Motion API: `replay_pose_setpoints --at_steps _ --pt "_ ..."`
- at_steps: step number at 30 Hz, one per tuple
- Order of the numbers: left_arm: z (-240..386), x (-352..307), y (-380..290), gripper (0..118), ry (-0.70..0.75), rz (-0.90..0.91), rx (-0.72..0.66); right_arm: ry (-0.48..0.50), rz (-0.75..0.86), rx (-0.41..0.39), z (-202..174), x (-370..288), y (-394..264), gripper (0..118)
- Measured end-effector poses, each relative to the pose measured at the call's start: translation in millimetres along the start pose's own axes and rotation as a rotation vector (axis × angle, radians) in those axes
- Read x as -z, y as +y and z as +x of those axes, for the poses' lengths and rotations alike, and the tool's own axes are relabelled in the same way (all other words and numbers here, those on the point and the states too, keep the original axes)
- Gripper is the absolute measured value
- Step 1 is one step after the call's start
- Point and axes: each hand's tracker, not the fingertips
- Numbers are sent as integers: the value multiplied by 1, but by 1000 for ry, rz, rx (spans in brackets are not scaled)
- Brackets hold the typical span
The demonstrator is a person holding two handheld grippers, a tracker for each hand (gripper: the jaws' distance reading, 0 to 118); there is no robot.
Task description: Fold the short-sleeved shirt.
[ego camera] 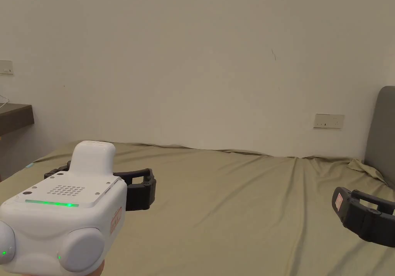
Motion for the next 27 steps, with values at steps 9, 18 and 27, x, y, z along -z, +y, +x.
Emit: replay_pose_setpoints --at_steps 9,18,27 --pt "7 4 -3 113 -17 -15 19 -154 -33 -3 -12 4 6 118" --pt "5 3 -1 113 -4 13 2 -84 -31 -164 -22 16 -7 118" --pt "6 3 -2 113 9 27 36 -59 14 -165 -22 11 -7 118"
